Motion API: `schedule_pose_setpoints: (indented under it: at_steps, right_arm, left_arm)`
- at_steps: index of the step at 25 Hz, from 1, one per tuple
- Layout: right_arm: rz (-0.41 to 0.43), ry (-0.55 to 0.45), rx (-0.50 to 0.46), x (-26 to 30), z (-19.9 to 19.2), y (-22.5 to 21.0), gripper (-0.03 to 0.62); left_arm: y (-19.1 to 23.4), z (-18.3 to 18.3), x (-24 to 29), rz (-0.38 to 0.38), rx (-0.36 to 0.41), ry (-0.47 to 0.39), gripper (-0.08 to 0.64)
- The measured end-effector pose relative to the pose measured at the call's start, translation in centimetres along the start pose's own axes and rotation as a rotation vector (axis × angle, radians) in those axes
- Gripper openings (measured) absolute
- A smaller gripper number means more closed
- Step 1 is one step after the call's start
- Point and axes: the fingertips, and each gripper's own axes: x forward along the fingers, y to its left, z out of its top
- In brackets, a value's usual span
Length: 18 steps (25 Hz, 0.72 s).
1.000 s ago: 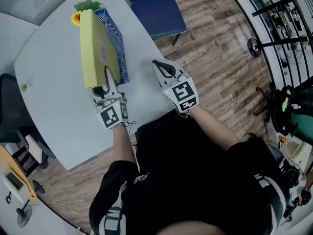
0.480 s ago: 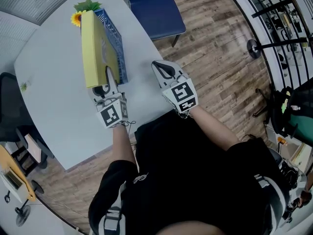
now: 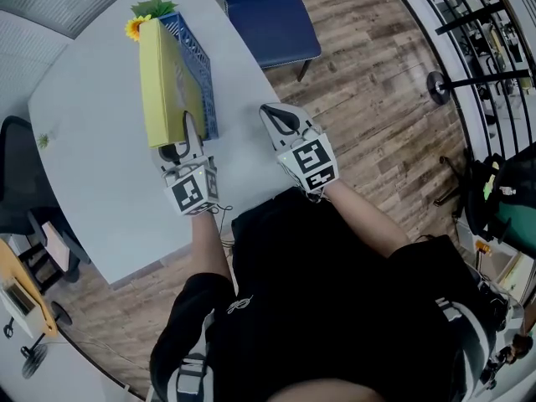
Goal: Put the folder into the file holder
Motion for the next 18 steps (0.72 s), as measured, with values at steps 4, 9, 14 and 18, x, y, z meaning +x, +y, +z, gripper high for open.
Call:
schedule_pose_setpoints:
  at_steps: [4,9,14,18]
  right_arm:
    - [0.011,-0.008,-0.010,-0.4,-0.3,0.0,0.005]
    - [0.025,-0.011,-0.015,-1.2,-0.6,0.0,0.005]
    - [0.046,-0.014,-0.017,-1.9,-0.6,0.0,0.005]
    - [0.063,-0.017,-0.016,-2.6,-0.7,0.2,0.005]
  left_arm:
    - [0.1,-0.2,-0.8,0.025,-0.018,-0.003,0.230]
    - [-0.2,-0.6,-1.8,0.047,-0.017,0.010,0.236]
    - [-0.4,-0.8,-2.8,0.066,-0.020,0.022,0.239]
    - [-0.7,-1.1,-3.9,0.077,-0.019,0.032,0.239]
